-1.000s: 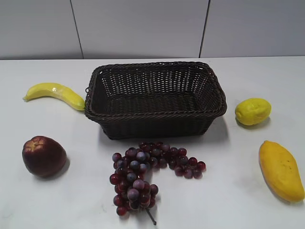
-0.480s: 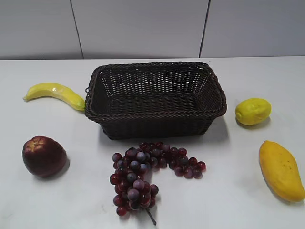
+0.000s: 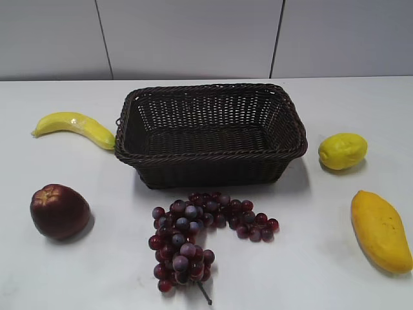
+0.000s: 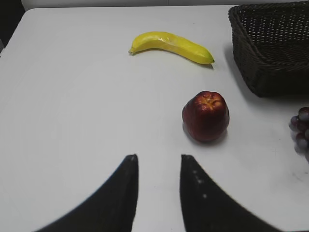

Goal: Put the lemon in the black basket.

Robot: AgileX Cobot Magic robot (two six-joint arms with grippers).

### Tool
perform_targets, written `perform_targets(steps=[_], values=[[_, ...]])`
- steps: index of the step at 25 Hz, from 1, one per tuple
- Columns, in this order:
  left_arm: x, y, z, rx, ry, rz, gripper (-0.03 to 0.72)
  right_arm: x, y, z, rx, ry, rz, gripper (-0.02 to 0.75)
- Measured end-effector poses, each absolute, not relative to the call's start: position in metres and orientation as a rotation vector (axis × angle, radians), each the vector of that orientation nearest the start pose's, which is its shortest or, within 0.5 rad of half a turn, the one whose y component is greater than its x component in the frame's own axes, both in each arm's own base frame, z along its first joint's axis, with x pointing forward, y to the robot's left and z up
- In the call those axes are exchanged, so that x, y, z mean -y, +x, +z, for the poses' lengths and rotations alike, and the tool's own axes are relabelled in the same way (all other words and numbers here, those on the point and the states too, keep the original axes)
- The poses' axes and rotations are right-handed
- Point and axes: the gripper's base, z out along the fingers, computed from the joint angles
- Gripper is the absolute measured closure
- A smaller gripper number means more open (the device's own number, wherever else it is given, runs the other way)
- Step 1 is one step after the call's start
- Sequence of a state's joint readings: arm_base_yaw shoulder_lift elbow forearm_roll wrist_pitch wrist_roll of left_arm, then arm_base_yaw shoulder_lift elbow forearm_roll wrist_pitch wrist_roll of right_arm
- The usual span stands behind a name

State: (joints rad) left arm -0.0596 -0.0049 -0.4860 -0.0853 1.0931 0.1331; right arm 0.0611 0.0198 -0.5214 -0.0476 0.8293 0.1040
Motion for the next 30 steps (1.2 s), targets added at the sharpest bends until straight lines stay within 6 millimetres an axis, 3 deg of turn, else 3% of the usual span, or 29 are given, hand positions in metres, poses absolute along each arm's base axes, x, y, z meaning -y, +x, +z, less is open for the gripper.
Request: perform_targets(steps=[5,10,19,25,30], values=[[0.007,-0.006,0.271,-2.073,0.206,-0.058,0.452,0.000,0.038,0.320,-1.653,0.017,0.071,0.148],[0.007,-0.006,0.271,-2.073,0.206,-0.058,0.452,-0.005,0.096,0.305,-1.741,0.004,0.073,0.148],[0.007,-0.006,0.271,-2.073,0.205,-0.058,0.452,-0.017,0.213,0.254,-2.192,0.239,0.243,0.148],[0.007,-0.006,0.271,-2.073,0.205,-0.058,0.452,-0.035,0.288,0.238,-2.536,0.439,0.441,0.145],[0.007,-0.006,0.271,-2.073,0.205,-0.058,0.452,-0.043,0.337,0.212,-2.688,0.565,0.508,0.132]])
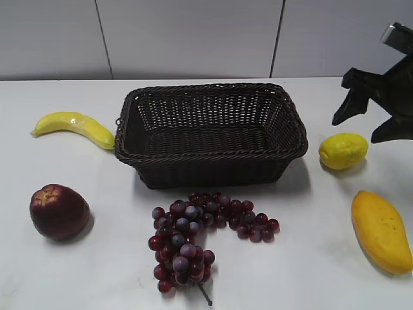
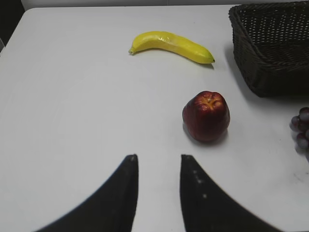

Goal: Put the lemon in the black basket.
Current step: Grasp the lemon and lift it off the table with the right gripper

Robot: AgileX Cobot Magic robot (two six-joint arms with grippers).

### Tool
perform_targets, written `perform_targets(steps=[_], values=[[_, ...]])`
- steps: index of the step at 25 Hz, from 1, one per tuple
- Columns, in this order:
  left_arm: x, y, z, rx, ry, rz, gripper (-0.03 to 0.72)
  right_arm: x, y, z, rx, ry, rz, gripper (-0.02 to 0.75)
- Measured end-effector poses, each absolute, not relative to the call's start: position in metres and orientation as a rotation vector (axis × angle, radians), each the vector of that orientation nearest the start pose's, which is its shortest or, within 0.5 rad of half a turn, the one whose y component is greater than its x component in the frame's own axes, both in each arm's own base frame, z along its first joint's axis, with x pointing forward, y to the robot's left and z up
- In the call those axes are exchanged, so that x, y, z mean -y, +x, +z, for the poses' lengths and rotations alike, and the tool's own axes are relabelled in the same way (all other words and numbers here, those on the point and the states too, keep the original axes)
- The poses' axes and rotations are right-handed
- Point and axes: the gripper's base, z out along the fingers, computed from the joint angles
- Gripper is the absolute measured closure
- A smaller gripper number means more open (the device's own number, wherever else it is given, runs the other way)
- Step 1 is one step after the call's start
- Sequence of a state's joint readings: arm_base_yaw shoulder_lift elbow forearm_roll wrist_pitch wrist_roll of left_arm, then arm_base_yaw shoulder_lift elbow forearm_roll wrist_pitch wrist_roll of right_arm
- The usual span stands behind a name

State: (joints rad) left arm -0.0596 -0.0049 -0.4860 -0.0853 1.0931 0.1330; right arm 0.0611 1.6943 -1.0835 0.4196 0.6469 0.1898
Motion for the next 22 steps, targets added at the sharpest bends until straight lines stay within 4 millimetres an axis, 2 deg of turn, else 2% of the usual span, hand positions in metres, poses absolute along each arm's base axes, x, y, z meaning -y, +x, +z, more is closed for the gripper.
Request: perform_targets(steps=[4,12,19,22], values=[[0.007,-0.006,0.271,-2.073,0.205,-0.058,0.452,-0.045,0.356,0.203,-2.706,0.707,0.535,0.076],[0.007,-0.006,0.271,-2.073,0.205,-0.058,0.452,-0.037,0.362,0.181,-2.687,1.034,0.437,0.064],[0.007,-0.006,0.271,-2.073,0.205,-0.058,0.452,-0.037,0.370,0.151,-2.698,1.148,0.405,0.066],[0.007,-0.006,0.271,-2.073,0.205,-0.058,0.452,-0.037,0.374,0.144,-2.665,1.166,0.422,0.067]])
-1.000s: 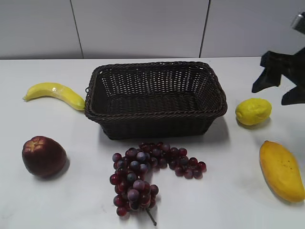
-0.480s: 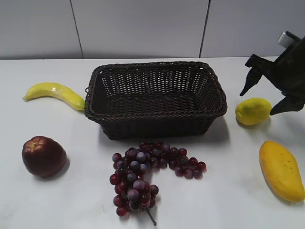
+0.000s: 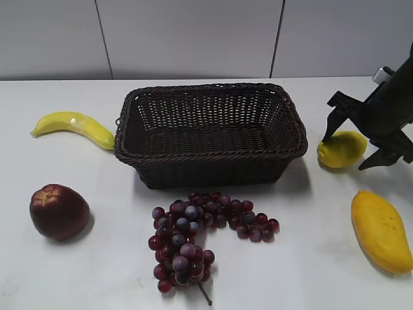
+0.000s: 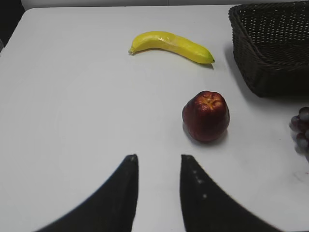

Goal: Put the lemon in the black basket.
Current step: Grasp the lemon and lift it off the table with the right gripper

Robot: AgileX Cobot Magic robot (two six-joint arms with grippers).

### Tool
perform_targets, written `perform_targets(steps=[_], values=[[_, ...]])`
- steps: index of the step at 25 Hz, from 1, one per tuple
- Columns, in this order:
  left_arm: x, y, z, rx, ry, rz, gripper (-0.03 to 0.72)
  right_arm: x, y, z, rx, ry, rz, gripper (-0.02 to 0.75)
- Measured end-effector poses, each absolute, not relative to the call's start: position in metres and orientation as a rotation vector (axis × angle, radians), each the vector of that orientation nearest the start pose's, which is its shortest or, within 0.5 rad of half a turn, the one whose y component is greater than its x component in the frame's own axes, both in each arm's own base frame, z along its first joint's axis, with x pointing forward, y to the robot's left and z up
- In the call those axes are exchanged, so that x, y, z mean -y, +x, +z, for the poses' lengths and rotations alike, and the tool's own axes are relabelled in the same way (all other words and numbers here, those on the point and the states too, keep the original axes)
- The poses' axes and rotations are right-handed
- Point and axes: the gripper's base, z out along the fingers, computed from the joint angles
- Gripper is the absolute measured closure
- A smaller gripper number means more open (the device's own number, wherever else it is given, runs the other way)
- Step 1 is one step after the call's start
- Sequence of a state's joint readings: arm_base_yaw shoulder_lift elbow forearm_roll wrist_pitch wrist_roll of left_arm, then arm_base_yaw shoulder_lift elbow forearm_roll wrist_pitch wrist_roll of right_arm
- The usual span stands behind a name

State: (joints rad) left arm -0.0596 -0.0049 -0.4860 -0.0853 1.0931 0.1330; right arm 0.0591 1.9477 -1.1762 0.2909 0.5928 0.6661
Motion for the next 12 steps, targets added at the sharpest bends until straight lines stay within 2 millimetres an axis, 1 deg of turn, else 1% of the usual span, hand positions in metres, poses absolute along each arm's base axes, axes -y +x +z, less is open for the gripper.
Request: perform_targets(steps=[6,9,12], values=[[0.007,-0.006,0.271,-2.073,0.205,-0.058,0.452,-0.035,0.384,0.133,-2.601,1.163,0.428,0.075],[0.007,-0.006,0.271,-2.073,0.205,-0.058,0.452,-0.034,0.389,0.132,-2.550,1.147,0.435,0.087],[0.007,-0.006,0.271,-2.073,0.205,-0.058,0.452,-0.033,0.392,0.134,-2.509,1.128,0.439,0.128]])
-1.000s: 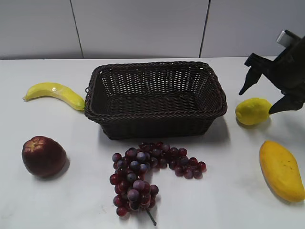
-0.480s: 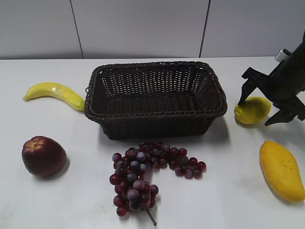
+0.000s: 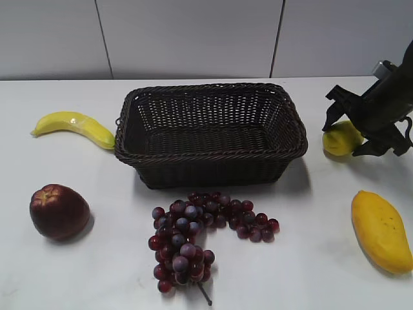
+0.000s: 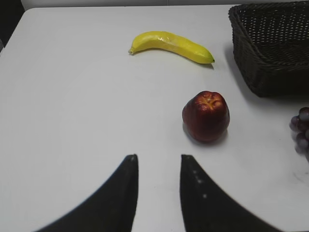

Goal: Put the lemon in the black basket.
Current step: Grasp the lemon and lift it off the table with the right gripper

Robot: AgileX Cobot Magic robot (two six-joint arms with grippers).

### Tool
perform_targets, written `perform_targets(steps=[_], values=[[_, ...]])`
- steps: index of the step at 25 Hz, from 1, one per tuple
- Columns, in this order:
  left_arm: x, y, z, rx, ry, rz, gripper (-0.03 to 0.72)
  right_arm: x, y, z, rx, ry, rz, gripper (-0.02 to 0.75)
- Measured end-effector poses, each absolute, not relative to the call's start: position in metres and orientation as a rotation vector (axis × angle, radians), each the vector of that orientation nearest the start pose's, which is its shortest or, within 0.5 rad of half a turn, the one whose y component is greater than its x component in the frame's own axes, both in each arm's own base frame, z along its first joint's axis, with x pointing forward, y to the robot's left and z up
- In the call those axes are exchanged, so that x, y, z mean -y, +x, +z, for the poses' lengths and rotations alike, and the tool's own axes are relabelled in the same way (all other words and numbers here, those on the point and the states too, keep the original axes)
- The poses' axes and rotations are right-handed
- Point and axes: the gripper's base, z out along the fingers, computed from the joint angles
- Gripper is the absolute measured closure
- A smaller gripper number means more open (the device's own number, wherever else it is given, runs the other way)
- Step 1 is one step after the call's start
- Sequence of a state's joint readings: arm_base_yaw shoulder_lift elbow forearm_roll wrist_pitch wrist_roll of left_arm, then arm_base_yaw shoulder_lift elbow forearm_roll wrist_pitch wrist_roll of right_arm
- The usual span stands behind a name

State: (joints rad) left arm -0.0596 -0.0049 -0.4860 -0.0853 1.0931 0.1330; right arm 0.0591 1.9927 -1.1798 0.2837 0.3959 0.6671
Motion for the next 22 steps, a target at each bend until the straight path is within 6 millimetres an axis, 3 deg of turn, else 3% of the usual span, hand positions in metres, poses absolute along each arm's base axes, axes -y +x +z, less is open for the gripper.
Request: perform_targets(steps=[9,12,15,17,22], values=[[0.007,-0.006,0.271,-2.073,0.205,-0.058,0.452,-0.031,0.392,0.134,-2.522,1.061,0.401,0.155],[0.007,-0.006,0.271,-2.073,0.205,-0.058,0.452,-0.032,0.395,0.148,-2.528,0.964,0.399,0.158],[0.007,-0.006,0.271,-2.073,0.205,-0.058,0.452,-0.034,0.406,0.184,-2.514,0.791,0.407,0.158],[0.007,-0.006,0.271,-2.073,0.205,-0.058,0.452,-0.036,0.414,0.219,-2.489,0.662,0.419,0.158],[0.007,-0.006,0.271,-2.073,0.205,-0.058,0.452,-0.063,0.422,0.289,-2.472,0.332,0.547,0.158]])
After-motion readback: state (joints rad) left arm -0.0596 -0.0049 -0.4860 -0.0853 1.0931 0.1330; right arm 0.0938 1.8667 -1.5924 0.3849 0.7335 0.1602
